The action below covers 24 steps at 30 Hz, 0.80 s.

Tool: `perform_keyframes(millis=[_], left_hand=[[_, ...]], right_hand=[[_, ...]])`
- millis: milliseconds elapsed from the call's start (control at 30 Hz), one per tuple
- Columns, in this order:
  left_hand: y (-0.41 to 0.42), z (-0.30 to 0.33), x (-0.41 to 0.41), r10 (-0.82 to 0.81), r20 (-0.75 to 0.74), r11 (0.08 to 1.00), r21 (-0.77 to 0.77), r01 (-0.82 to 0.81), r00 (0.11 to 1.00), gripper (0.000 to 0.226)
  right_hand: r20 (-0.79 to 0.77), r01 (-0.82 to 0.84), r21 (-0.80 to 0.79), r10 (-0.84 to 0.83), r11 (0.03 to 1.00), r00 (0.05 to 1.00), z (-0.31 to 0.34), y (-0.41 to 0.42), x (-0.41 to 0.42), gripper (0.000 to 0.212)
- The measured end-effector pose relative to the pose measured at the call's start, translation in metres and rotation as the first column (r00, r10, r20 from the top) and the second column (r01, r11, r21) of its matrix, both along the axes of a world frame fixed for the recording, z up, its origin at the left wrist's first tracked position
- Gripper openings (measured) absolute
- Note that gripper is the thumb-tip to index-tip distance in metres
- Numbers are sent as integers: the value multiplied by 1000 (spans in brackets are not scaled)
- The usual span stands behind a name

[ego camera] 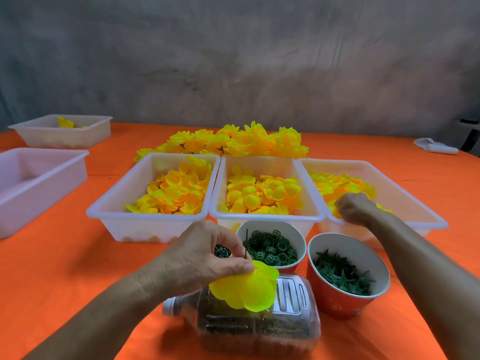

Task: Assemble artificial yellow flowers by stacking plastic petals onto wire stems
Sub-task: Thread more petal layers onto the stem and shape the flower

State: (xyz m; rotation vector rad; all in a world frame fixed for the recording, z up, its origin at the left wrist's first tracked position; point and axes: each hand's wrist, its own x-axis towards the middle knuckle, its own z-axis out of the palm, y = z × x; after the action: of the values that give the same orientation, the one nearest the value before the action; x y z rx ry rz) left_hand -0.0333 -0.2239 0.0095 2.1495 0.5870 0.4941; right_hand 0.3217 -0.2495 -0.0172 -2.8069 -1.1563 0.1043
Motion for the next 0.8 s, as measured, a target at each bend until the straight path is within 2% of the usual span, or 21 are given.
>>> perform_keyframes(millis=[100, 167, 267, 400, 500, 567, 633, 700, 767, 800], left_hand=[[0, -1, -1, 1, -3, 1000, 0, -1, 1000, 12], [0, -2, -1, 5, -4, 1000, 0, -5, 1000, 12], [-2, -3, -2, 18, -8, 1000, 3, -18, 1000, 11], [-4, -2, -1, 25, -7, 1000, 8, -25, 1000, 10], [-5, -1, -1, 37, -17, 999, 13, -37, 999, 11], [-6, -1, -2, 40, -21, 999, 22, -39, 999, 11], [-7, 0, -2, 50, -24, 998, 27, -49, 998, 11], [-7, -1, -2, 55, -26, 998, 29, -54, 998, 11], [-7, -1, -2, 60, -27, 998, 33, -59, 998, 11], [-7, -1, -2, 63, -28, 997, 36, -62, 998, 11]], right_hand=[[-15, 5, 214, -2, 977, 1000, 0, -3, 0, 24], [15, 37, 415, -47, 909, 999, -2, -5, 0, 27], [32, 61, 535, -92, 843, 995, -5, -9, 1, 29], [22, 39, 475, -57, 879, 998, -6, -14, 4, 30], [-36, -42, 393, 61, 919, 997, -4, -11, 6, 47], [-34, -96, 258, 108, 961, 994, -2, -7, 8, 57], [22, -109, 92, 107, 990, 994, 1, -1, 8, 59], [49, -90, 31, 88, 995, 995, 2, 4, 7, 44], [58, -50, 52, 47, 997, 997, 1, 5, 3, 16], [62, -27, 74, 23, 997, 998, 0, 5, 4, 20]])
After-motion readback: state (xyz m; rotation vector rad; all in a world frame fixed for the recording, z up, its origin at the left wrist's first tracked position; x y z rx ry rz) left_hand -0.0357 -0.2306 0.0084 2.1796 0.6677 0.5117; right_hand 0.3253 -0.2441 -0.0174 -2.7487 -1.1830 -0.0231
